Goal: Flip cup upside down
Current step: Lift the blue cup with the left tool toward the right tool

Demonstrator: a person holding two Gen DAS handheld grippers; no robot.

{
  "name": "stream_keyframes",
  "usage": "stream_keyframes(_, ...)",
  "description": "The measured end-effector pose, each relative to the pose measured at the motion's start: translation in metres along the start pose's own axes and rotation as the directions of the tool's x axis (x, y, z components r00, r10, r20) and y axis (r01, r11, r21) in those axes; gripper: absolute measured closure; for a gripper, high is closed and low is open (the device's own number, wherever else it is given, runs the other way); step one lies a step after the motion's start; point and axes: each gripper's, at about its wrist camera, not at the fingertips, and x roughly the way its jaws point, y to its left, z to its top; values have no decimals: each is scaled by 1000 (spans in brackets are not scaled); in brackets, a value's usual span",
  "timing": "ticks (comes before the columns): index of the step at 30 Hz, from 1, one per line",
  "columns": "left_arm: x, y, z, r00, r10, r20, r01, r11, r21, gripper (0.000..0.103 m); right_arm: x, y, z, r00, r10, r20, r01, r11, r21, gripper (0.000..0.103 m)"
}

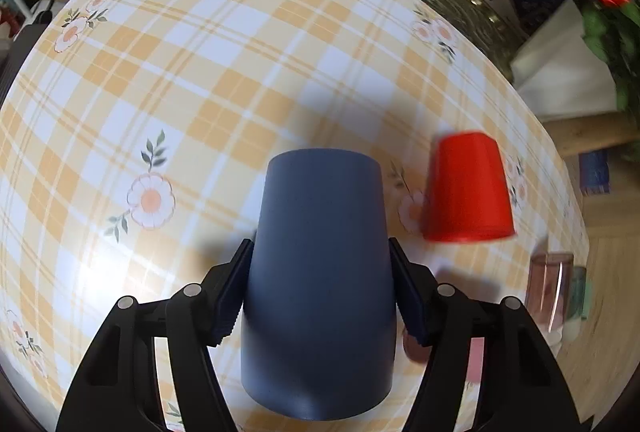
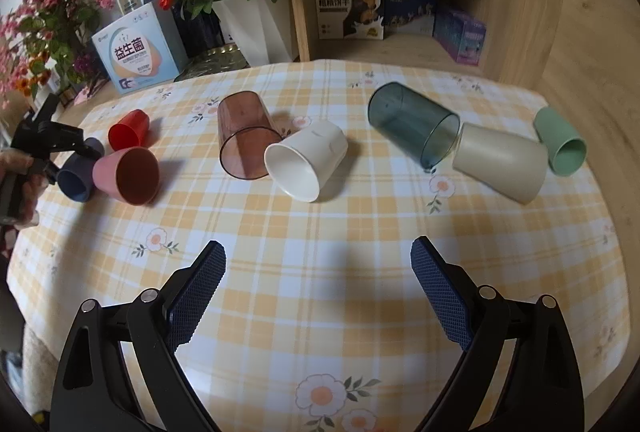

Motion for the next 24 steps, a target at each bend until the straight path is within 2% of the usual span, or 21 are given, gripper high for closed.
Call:
stream_keyframes(3, -13, 6, -18, 999, -9, 40, 8, 1000, 22, 40, -5, 0, 0, 1000, 5, 13, -5, 1000, -2, 12)
stream_keyframes(6, -24, 16, -33, 998, -12, 62, 13, 1000, -6, 40, -6, -2, 1, 1000, 11, 16, -11, 1000, 7, 12)
stream_keyframes(12, -44, 22, -95, 999, -30, 23, 30, 1000, -6, 40, -13, -3, -2, 998, 46, 38, -47, 998, 31, 12)
stream_keyframes(14, -49, 15, -119, 998, -66, 5, 66, 998, -3, 40, -14, -6, -4, 998, 52, 40, -54, 998, 44, 12)
stream_keyframes(16, -54, 1, -147, 992, -124, 11, 124, 992, -2, 40, -16, -9, -5, 998, 49, 45, -51, 998, 48, 12)
stream_keyframes(18, -47, -19, -175, 984, -174, -26, 174, 985, 6, 40, -17, -12, -7, 998, 31, 48, -33, 999, 42, 12)
stream_keyframes(20, -39, -37, -192, 975, -217, -53, 218, 976, 3, 40, -19, -19, -10, 998, 28, 51, -31, 998, 60, 12)
stream_keyframes(24, -21, -98, -214, 961, -262, -85, 269, 960, 77, 40, -30, -36, -12, 998, 8, 69, -15, 995, 94, 12)
